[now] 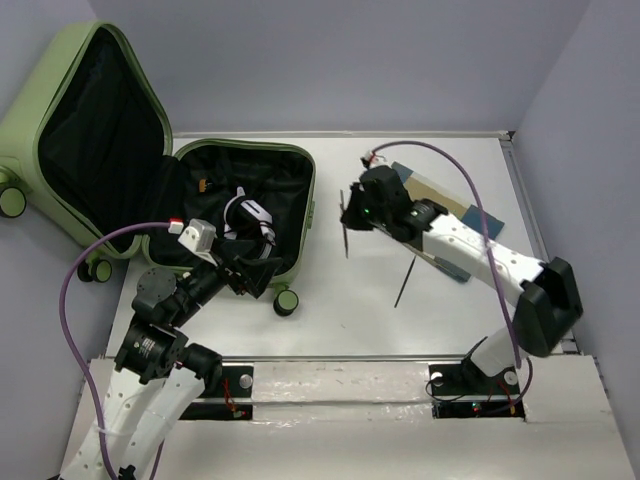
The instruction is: Pack the luggage
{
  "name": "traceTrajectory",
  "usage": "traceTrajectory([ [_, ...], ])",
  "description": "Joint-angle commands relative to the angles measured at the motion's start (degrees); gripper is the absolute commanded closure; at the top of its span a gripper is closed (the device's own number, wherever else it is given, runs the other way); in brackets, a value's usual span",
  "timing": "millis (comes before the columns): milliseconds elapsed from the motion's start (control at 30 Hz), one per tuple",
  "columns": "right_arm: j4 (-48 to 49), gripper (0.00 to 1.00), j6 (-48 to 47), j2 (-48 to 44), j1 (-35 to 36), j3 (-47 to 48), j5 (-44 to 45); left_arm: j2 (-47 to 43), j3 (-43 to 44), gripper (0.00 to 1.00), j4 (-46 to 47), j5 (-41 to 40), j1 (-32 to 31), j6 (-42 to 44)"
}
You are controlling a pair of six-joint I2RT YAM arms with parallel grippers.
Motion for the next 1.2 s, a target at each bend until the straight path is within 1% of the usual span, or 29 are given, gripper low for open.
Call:
traceTrajectory([
  [0, 8.70, 0.93, -2.03, 13.20, 2.61, 18.18, -6.68, 0.48, 1.35, 0.01, 1.97, 0.28, 0.74, 0.61],
  [67, 8.88, 0.93, -2.38, 18.68, 3.23, 25.24, -7.39, 0.74, 1.26, 0.01, 2.06, 0.28, 0.91, 0.61],
  [100, 8.79, 0.93, -2.30, 24.18, 3.23, 32.07, -7.57, 0.74, 1.35, 0.01, 1.89, 0.19, 1.17, 0.53],
  [167, 8.62, 0.91, -2.12, 29.49, 3.23, 38.08, -9.22, 1.00, 1.26, 0.01, 1.97, 0.19, 1.35, 0.53],
  [200, 8.44, 0.68, -2.38, 31.78, 3.23, 40.90, -9.24, 1.00, 1.26, 0.01, 1.88, 0.19, 1.44, 0.53],
  [233, 6.88, 0.54, -2.73, 33.89, 3.23, 43.62, -8.02, 1.09, 1.26, 0.01, 1.88, 0.19, 1.61, 0.61],
  [267, 5.29, 0.44, -3.69, 36.95, 3.23, 48.43, -5.75, 1.18, 1.26, 0.01, 1.88, 0.19, 1.70, 0.61],
  [300, 3.97, 0.38, -3.96, 37.77, 3.23, 49.96, -4.86, 1.18, 1.26, 0.01, 1.80, 0.19, 1.79, 0.53],
  [333, 3.18, 0.36, -4.14, 37.77, 3.23, 50.06, -4.32, 1.18, 1.17, 0.01, 1.88, 0.10, 1.88, 0.53],
  [400, 3.26, 0.36, -5.10, 35.24, 2.53, 46.57, -3.88, 1.44, 1.26, 0.01, 1.88, 0.19, 1.97, 0.53],
  [467, 3.43, 0.37, -6.50, 31.73, 2.53, 41.74, -0.39, 1.70, 1.26, 0.01, 1.88, 0.45, 2.05, 0.61],
  [500, 3.52, 0.45, -6.77, 27.01, 2.53, 34.84, 0.94, 1.79, 1.26, 0.01, 1.88, 0.63, 2.14, 0.61],
  [600, 4.31, 0.60, -6.43, 18.38, 2.53, 21.20, 7.79, 1.88, 1.26, 0.01, 1.88, 0.71, 2.32, 0.61],
  [633, 4.22, 0.65, -6.08, 12.78, 2.53, 11.58, 9.81, 1.88, 1.26, 0.01, 2.06, 0.89, 2.41, 0.61],
  [667, 4.05, 0.65, -5.12, 10.29, 1.92, 6.87, 13.22, 1.71, 1.26, 0.01, 2.06, 0.98, 2.41, 0.70],
  [700, 2.57, 0.63, -3.98, 5.65, 1.30, -1.79, 14.91, 1.53, 1.17, 0.01, 2.15, 1.15, 2.49, 0.61],
  [733, 1.86, 0.59, -1.70, 3.61, -0.70, -5.79, 14.67, 1.27, 1.17, 0.01, 2.15, 1.15, 2.50, 0.61],
  [767, 1.15, 0.51, -0.72, 1.67, -1.94, -9.40, 14.49, 1.09, 1.26, 0.01, 2.15, 1.15, 2.50, 0.61],
  [800, 0.89, 0.49, -0.02, -0.09, -3.17, -12.83, 14.58, 1.00, 1.35, 0.01, 2.15, 1.15, 2.50, 0.61],
  [833, 0.53, 0.47, 0.34, -3.24, -5.45, -18.43, 15.53, 1.09, 1.35, 0.01, 2.23, 1.24, 2.50, 0.70],
  [900, -0.86, 0.44, 1.22, -5.63, -6.96, -21.99, 16.33, 1.26, 1.26, 0.01, 2.23, 1.50, 2.50, 0.70],
  [967, -1.75, 0.44, 2.36, -7.83, -7.49, -24.98, 17.12, 1.70, 1.26, 0.01, 2.41, 1.59, 2.15, 0.70],
  [1167, -3.51, 0.46, 4.56, -7.32, -8.11, -27.10, 16.42, 1.44, 1.09, 0.01, 2.41, 1.59, 2.06, 0.53],
])
